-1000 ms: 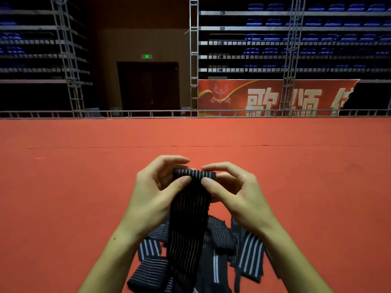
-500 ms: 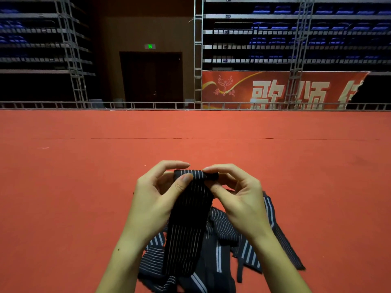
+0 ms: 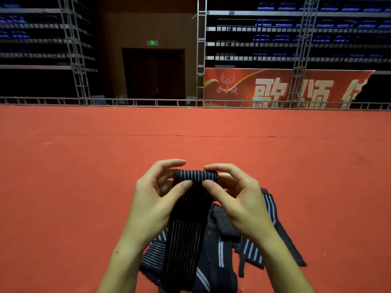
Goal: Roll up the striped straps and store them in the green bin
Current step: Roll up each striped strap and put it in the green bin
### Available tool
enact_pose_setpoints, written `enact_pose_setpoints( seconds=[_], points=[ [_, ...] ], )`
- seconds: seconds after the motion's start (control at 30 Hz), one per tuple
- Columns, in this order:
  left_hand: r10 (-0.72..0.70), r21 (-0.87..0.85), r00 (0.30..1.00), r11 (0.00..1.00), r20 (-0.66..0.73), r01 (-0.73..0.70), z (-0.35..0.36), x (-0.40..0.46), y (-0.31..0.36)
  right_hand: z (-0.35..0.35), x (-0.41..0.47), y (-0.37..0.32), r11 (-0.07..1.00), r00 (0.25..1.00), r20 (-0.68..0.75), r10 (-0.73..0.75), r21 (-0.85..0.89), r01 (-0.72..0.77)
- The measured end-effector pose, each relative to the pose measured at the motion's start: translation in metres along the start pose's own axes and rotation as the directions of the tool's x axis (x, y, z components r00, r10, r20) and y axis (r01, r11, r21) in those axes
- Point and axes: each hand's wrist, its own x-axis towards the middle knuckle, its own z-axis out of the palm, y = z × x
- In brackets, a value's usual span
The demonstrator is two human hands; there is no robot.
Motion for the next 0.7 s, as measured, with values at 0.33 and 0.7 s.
enact_pose_setpoints(
  seconds=[0.33,0.7],
  points=[
    [0.011,0.104,0.999,0.994,0.030,-0.014,-0.003,0.007,0.002,0.006,0.002,0.001,0.998,0.996,-0.077,-0.052,0.017,0.053],
    [0.017,0.101,0.996,0.995,0.084,-0.025,-0.004,0.012,0.001,-0.001,0.009,0.002,1.000,1.000,0.024,0.003,0.014,-0.003]
  ],
)
